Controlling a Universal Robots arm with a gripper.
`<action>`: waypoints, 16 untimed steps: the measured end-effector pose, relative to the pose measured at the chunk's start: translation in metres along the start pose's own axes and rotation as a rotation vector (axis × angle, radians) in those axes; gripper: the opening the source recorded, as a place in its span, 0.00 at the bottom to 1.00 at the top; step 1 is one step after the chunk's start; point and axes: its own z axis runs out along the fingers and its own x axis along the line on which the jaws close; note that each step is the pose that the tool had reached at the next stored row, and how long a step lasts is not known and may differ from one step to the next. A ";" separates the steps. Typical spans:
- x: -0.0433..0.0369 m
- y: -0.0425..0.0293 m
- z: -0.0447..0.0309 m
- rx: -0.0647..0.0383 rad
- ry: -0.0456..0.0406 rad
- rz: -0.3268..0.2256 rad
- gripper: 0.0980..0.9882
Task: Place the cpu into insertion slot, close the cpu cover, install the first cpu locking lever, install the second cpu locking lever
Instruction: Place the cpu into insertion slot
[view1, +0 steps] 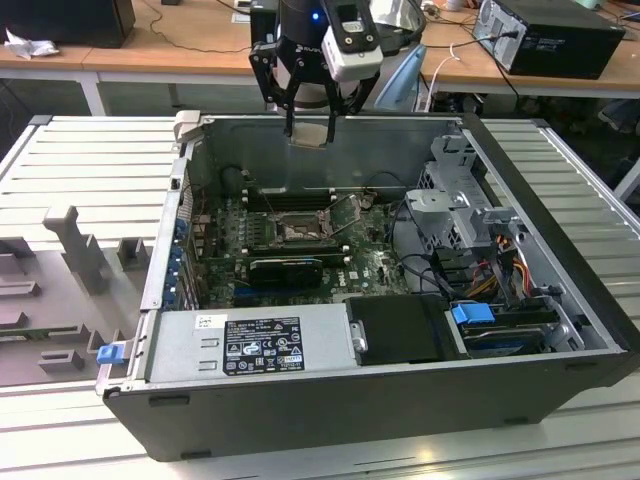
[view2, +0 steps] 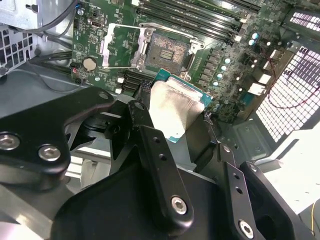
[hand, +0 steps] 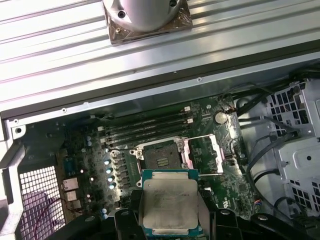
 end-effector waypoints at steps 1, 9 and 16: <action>0.0000 0.0000 0.0000 0.000 -0.0003 0.003 0.48; 0.0000 0.0000 0.0004 -0.001 -0.0035 0.040 0.48; 0.0000 -0.0001 0.0008 -0.001 -0.0059 0.065 0.48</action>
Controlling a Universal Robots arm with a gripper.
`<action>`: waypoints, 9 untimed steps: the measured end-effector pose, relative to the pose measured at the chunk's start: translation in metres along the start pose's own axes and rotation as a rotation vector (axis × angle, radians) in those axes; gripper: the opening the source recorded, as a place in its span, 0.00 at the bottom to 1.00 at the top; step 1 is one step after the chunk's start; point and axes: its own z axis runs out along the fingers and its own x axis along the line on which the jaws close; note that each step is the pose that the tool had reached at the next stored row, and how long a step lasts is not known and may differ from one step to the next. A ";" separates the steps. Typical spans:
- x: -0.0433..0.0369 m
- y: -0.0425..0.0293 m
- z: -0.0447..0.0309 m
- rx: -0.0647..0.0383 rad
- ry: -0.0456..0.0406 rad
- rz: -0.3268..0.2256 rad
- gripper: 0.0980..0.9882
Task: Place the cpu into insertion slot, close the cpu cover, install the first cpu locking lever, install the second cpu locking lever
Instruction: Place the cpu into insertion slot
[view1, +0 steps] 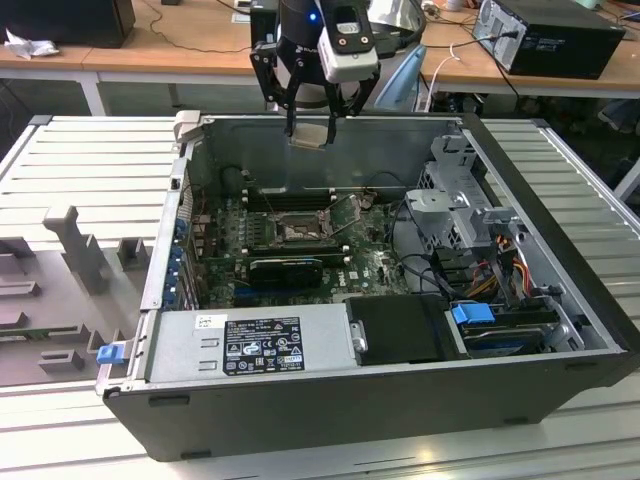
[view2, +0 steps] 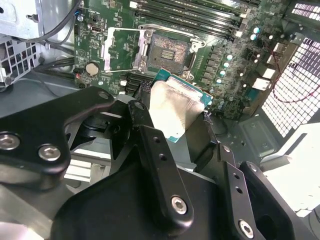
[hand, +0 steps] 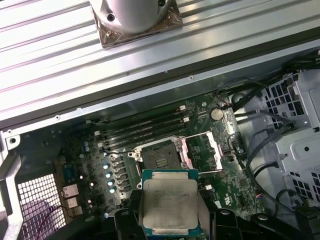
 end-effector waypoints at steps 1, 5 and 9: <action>0.0000 0.0000 0.0000 0.000 -0.0003 0.003 0.48; 0.0000 0.0000 0.0002 0.000 -0.0020 0.022 0.48; 0.0000 0.0000 0.0003 -0.001 -0.0037 0.041 0.48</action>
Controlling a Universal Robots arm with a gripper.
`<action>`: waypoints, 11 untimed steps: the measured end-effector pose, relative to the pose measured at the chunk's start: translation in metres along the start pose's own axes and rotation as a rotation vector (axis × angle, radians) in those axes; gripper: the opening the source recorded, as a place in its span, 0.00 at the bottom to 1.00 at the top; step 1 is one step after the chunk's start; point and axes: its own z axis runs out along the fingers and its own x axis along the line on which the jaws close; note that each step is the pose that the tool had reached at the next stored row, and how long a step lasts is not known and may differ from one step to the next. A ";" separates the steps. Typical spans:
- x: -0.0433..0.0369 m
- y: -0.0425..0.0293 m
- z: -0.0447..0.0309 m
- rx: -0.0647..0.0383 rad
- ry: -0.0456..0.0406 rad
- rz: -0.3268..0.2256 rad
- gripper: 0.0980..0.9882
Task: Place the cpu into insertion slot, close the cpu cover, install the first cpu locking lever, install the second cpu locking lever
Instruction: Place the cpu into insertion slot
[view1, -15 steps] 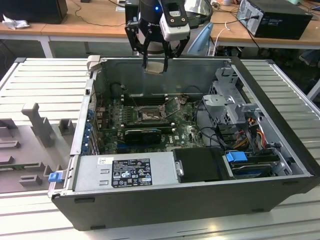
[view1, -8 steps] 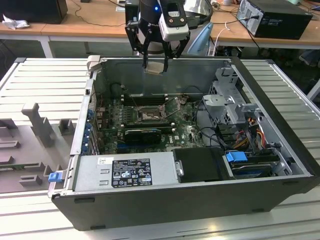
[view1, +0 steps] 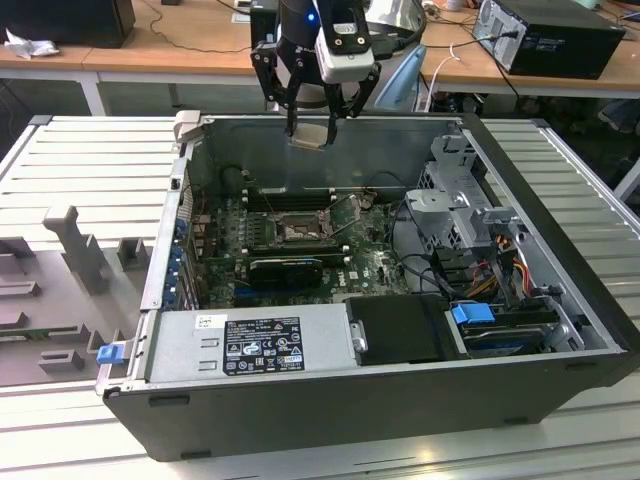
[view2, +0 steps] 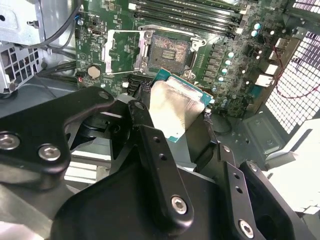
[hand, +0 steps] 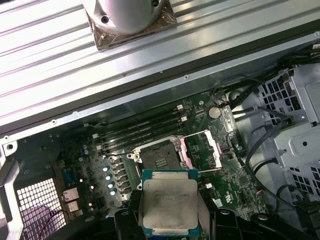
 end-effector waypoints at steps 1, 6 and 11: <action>0.0000 0.0000 0.0001 0.000 -0.0009 0.010 0.48; 0.0000 0.0000 0.0002 -0.001 -0.0038 0.042 0.48; 0.0000 -0.0001 0.0004 -0.002 -0.0078 0.086 0.48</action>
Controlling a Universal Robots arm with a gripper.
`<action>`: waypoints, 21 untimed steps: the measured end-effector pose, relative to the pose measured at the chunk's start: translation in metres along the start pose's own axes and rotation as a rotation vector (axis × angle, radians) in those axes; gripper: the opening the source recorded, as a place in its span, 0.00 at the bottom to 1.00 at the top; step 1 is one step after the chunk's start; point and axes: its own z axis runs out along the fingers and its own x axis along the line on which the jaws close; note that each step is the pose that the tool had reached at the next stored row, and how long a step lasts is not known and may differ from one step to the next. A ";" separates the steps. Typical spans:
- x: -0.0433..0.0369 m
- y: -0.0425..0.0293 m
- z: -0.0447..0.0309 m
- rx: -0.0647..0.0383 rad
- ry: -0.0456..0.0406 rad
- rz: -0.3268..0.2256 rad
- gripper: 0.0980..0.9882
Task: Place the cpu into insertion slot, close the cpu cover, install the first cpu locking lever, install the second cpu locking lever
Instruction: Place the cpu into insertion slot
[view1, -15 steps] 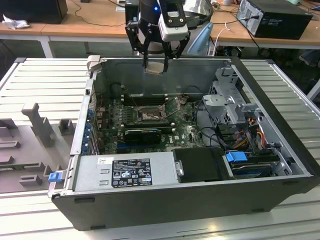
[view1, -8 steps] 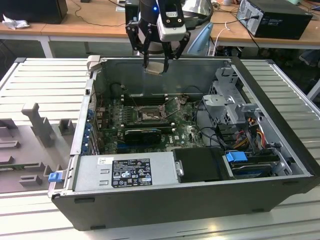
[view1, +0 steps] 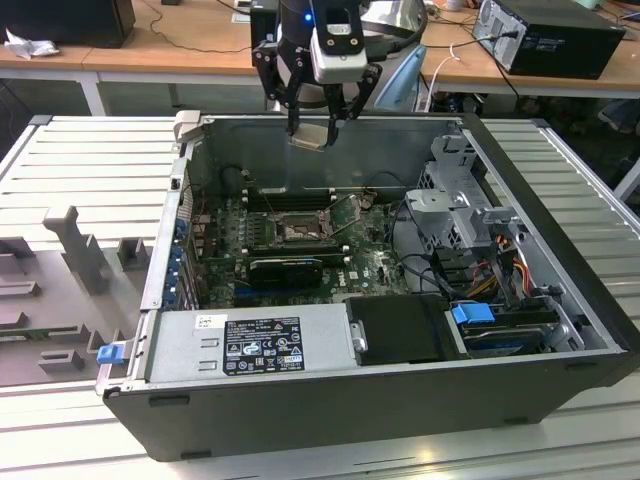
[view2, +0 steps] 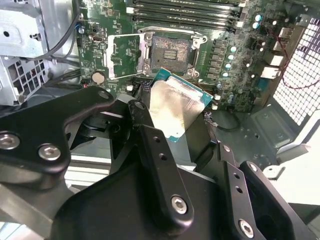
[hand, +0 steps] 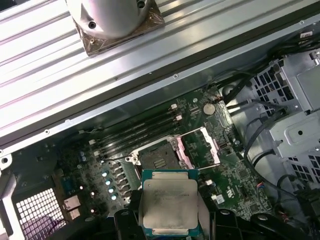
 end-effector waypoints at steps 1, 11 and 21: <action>0.0000 0.0000 0.0001 0.000 -0.0009 0.010 0.48; 0.0000 0.0000 0.0004 -0.001 -0.0058 0.064 0.48; 0.0000 -0.0001 0.0009 -0.003 -0.0134 0.149 0.48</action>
